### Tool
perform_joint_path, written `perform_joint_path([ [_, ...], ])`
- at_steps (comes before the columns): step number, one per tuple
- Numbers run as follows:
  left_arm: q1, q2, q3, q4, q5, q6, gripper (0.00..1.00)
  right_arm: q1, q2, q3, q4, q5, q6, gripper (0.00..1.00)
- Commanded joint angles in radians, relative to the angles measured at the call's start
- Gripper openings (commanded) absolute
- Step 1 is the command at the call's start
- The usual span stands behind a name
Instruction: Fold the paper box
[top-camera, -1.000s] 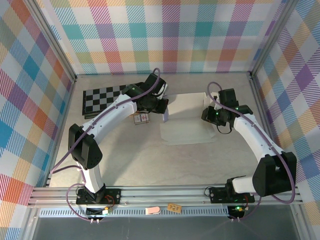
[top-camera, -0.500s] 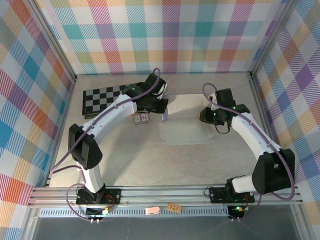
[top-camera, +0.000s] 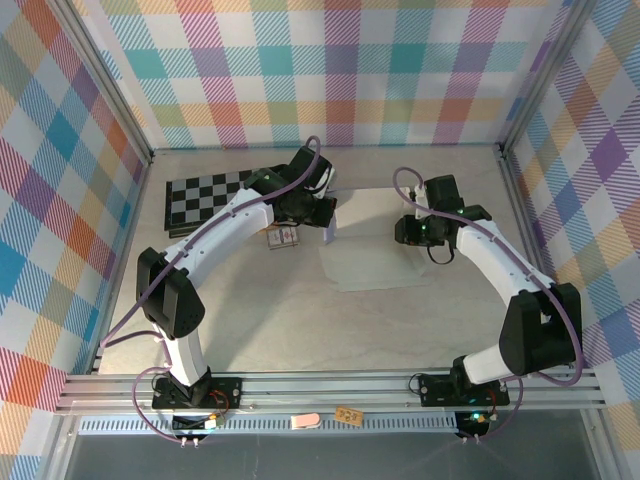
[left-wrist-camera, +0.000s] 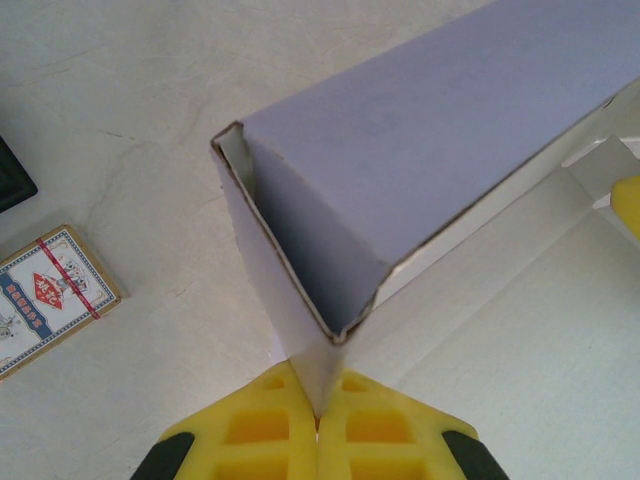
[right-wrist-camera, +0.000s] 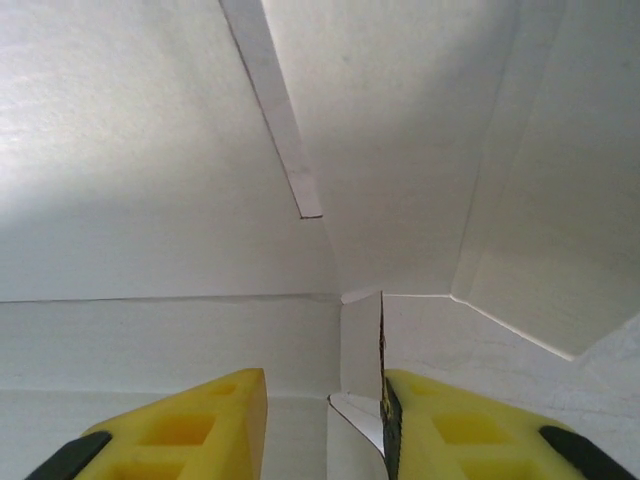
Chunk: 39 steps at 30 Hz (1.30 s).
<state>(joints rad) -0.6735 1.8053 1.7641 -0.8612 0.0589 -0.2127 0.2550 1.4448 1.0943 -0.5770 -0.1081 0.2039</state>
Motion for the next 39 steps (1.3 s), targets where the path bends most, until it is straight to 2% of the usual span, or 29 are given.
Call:
perform_joint_path([
  [1, -0.012, -0.035, -0.006, 0.049, 0.064, -0.004, 0.0, 0.026, 0.01, 0.032, 0.058, -0.044, -0.038, 0.36],
  [13, 0.005, -0.065, -0.044, 0.073, 0.092, -0.03, 0.0, 0.023, 0.058, 0.013, 0.098, 0.056, -0.052, 0.39],
  [17, 0.007, -0.056, -0.045, 0.053, 0.087, -0.031, 0.0, 0.017, 0.072, 0.019, 0.125, 0.013, -0.044, 0.4],
  [21, 0.008, -0.046, -0.051, 0.045, 0.081, -0.029, 0.0, 0.017, 0.102, 0.041, 0.124, -0.028, -0.034, 0.33],
  [30, 0.008, -0.023, -0.076, 0.058, 0.063, -0.034, 0.0, 0.029, 0.079, 0.022, 0.122, -0.028, -0.018, 0.02],
  [39, 0.011, 0.061, -0.175, 0.139, 0.089, -0.078, 0.0, 0.095, 0.037, -0.093, 0.059, 0.104, 0.077, 0.0],
])
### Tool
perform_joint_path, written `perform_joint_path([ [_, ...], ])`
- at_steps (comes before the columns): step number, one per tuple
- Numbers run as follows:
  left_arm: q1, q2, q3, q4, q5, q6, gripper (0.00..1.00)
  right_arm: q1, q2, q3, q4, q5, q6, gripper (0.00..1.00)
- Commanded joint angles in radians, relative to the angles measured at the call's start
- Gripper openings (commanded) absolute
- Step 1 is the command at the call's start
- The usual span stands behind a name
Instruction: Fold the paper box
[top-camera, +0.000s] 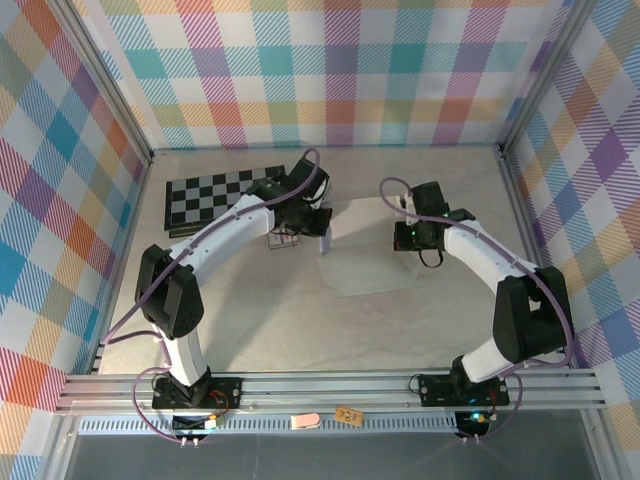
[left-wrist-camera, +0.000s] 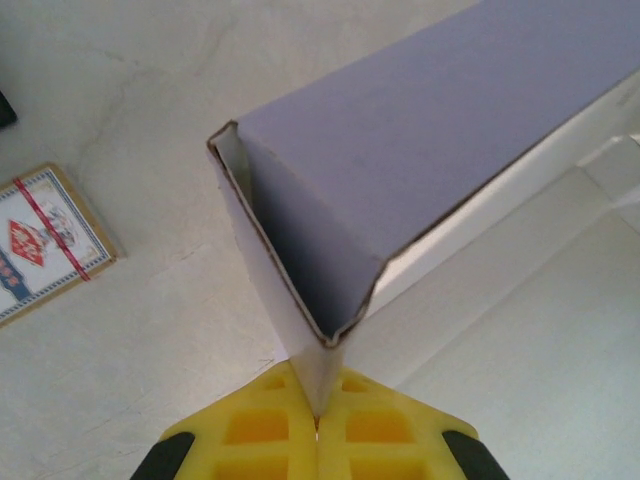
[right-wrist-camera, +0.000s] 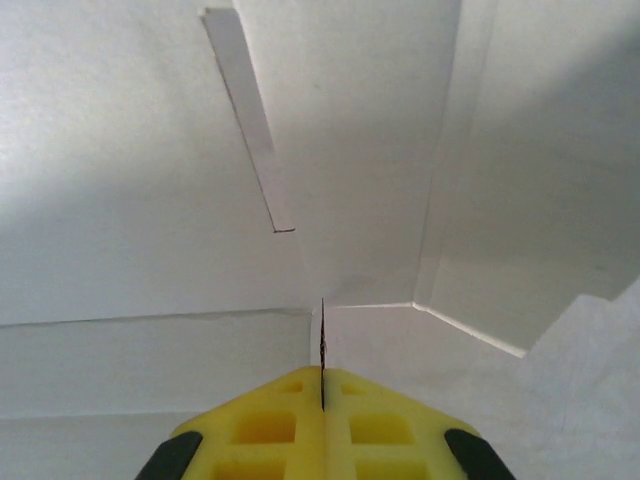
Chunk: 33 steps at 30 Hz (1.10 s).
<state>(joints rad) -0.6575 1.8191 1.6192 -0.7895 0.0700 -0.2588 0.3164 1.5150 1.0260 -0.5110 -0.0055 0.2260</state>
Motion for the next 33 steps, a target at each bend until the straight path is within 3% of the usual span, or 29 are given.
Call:
perform_joint_path([
  [1, -0.005, 0.057, -0.039, 0.073, 0.081, -0.042, 0.0, 0.036, -0.032, -0.031, -0.02, 0.009, 0.067, 0.0],
  [14, -0.005, 0.204, -0.078, 0.082, 0.097, -0.16, 0.0, 0.036, 0.049, -0.035, -0.14, -0.034, 0.099, 0.0],
  [19, -0.005, 0.247, -0.071, 0.093, 0.098, -0.175, 0.12, 0.034, 0.09, -0.002, -0.165, -0.033, 0.095, 0.0],
  [33, -0.007, 0.288, -0.085, 0.096, 0.103, -0.174, 0.21, 0.019, 0.114, 0.017, -0.172, -0.04, 0.099, 0.0],
])
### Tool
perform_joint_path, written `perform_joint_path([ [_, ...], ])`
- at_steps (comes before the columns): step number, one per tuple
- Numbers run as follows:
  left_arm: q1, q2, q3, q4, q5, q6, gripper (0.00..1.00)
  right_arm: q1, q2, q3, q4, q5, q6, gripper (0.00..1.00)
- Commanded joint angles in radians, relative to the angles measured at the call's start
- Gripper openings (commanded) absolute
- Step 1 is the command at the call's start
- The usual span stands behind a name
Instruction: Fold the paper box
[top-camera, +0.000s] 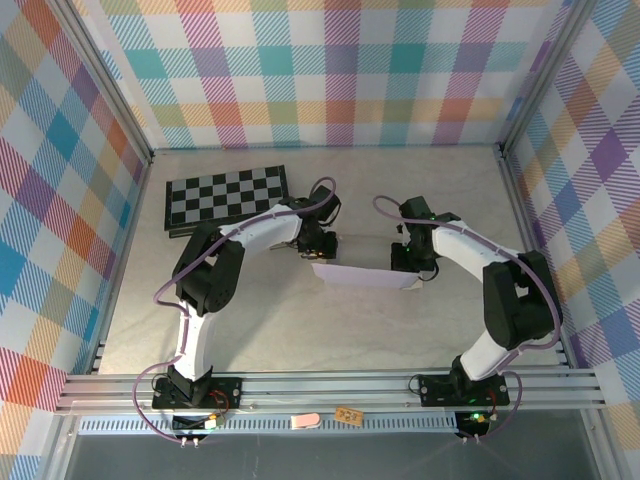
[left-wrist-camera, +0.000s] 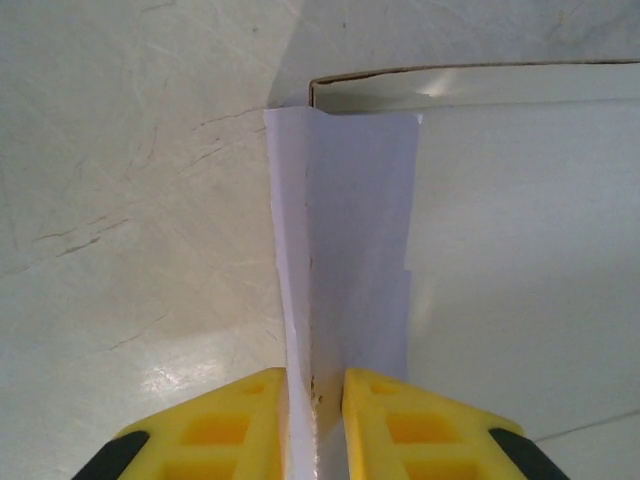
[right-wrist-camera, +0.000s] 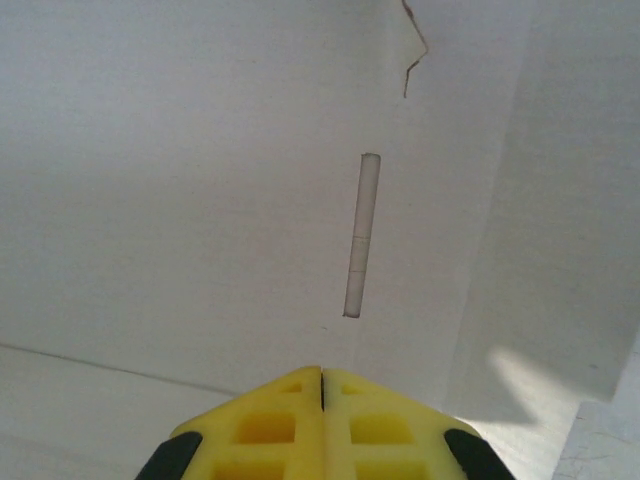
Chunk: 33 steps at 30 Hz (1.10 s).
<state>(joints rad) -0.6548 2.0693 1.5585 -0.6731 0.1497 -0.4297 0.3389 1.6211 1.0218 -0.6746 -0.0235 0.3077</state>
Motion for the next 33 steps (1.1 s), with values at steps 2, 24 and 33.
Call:
perform_joint_path([
  [2, -0.014, 0.042, -0.022, -0.044, 0.008, 0.001, 0.21, -0.003, 0.004, 0.018, -0.007, -0.023, 0.019, 0.0],
  [24, -0.076, 0.057, -0.04, -0.093, -0.145, 0.033, 0.0, -0.014, -0.064, 0.014, -0.014, 0.019, 0.055, 0.0],
  [33, -0.112, -0.245, -0.112, 0.046, -0.329, 0.128, 0.0, -0.025, -0.365, 0.073, -0.003, 0.129, 0.16, 0.16],
])
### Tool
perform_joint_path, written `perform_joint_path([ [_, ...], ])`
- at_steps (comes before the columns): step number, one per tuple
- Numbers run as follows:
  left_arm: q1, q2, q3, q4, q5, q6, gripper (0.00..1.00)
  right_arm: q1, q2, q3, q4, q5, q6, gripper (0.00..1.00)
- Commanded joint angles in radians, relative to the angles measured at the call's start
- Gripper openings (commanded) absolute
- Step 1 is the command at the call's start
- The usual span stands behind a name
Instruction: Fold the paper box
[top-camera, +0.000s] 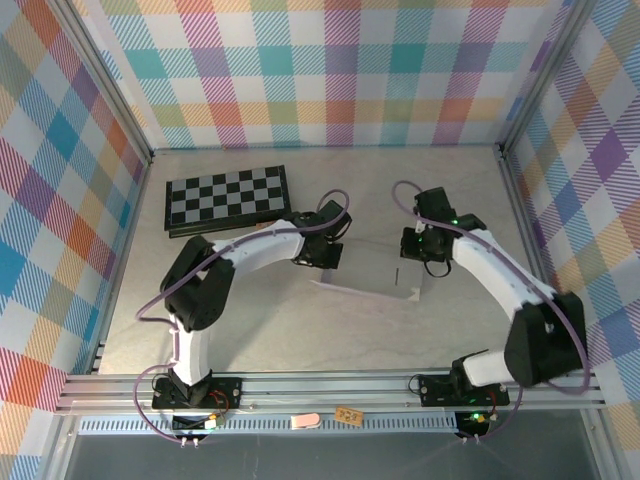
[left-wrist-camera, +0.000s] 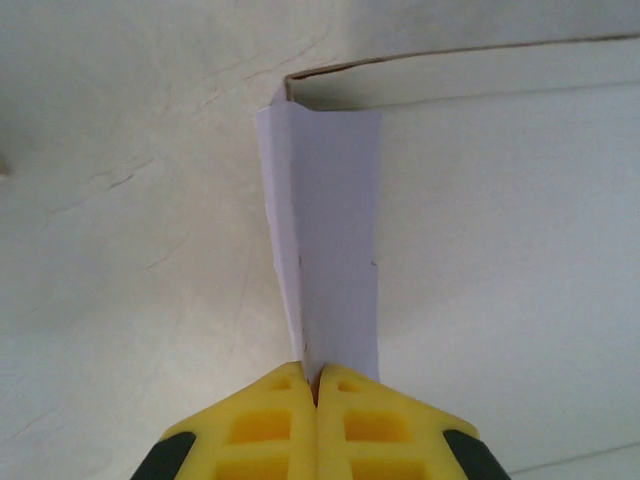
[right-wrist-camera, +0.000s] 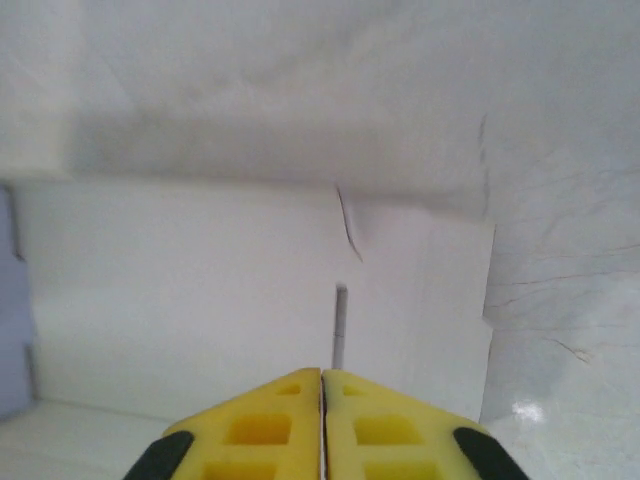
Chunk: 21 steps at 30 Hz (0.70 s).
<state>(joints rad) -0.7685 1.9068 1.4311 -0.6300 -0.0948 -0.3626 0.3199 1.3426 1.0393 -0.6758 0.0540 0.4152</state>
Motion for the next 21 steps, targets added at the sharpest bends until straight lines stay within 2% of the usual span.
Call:
perform_joint_path([
  [1, 0.002, -0.093, 0.017, 0.008, -0.085, 0.074, 0.0, -0.006, -0.108, 0.066, -0.01, 0.066, 0.062, 0.18],
  [7, 0.0, -0.176, -0.021, 0.07, -0.152, 0.144, 0.0, -0.006, -0.198, 0.081, -0.036, 0.13, 0.104, 0.19],
  [12, 0.001, -0.178, -0.001, 0.05, -0.212, 0.21, 0.0, -0.007, -0.24, 0.034, -0.036, 0.142, 0.136, 0.19],
  [18, 0.004, -0.125, -0.003, 0.026, -0.194, 0.204, 0.0, -0.006, -0.252, -0.028, -0.023, 0.11, 0.154, 0.19],
  [21, 0.012, -0.102, -0.053, 0.059, -0.14, 0.16, 0.0, -0.007, -0.236, -0.053, -0.007, 0.087, 0.157, 0.2],
])
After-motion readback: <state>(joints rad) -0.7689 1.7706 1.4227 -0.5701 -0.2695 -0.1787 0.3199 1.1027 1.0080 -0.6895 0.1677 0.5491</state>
